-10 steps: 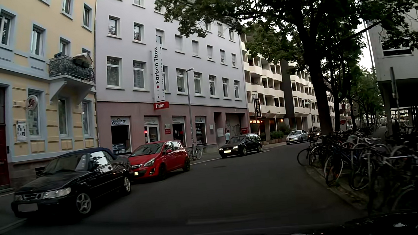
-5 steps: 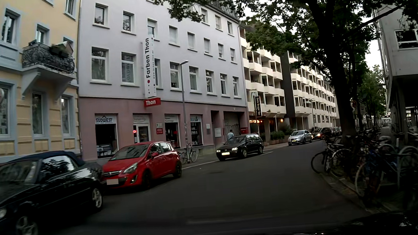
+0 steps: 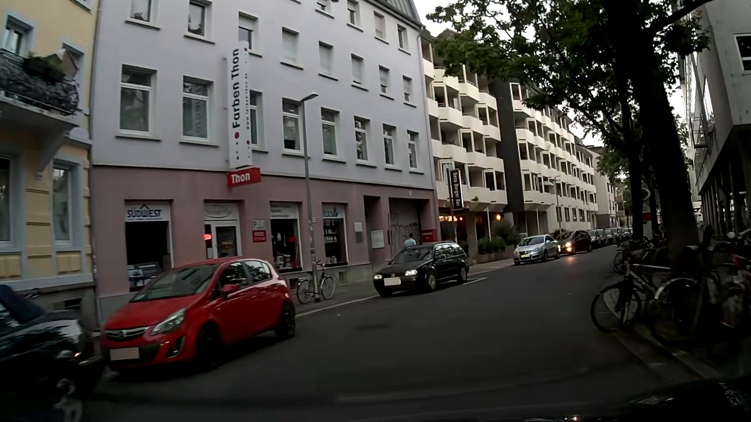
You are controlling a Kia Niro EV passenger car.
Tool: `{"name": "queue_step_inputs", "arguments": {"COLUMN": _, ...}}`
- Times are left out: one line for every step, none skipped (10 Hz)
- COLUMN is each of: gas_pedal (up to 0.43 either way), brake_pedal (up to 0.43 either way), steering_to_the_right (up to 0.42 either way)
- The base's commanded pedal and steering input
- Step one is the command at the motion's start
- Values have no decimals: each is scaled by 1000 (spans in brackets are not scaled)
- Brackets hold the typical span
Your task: Follow the waypoints while adhering to traffic rules and regulations
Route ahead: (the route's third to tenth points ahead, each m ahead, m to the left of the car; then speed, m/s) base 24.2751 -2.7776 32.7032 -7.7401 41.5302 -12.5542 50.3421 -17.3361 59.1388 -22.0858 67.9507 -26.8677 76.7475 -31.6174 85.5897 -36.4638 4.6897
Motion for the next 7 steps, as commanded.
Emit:
{"name": "queue_step_inputs", "arguments": {"gas_pedal": 118, "brake_pedal": 0, "steering_to_the_right": 70}}
{"name": "queue_step_inputs", "arguments": {"gas_pedal": 110, "brake_pedal": 0, "steering_to_the_right": 81}}
{"name": "queue_step_inputs", "arguments": {"gas_pedal": 98, "brake_pedal": 0, "steering_to_the_right": 93}}
{"name": "queue_step_inputs", "arguments": {"gas_pedal": 98, "brake_pedal": 0, "steering_to_the_right": 100}}
{"name": "queue_step_inputs", "arguments": {"gas_pedal": 98, "brake_pedal": 0, "steering_to_the_right": 104}}
{"name": "queue_step_inputs", "arguments": {"gas_pedal": 98, "brake_pedal": 0, "steering_to_the_right": 110}}
{"name": "queue_step_inputs", "arguments": {"gas_pedal": 98, "brake_pedal": 0, "steering_to_the_right": 119}}
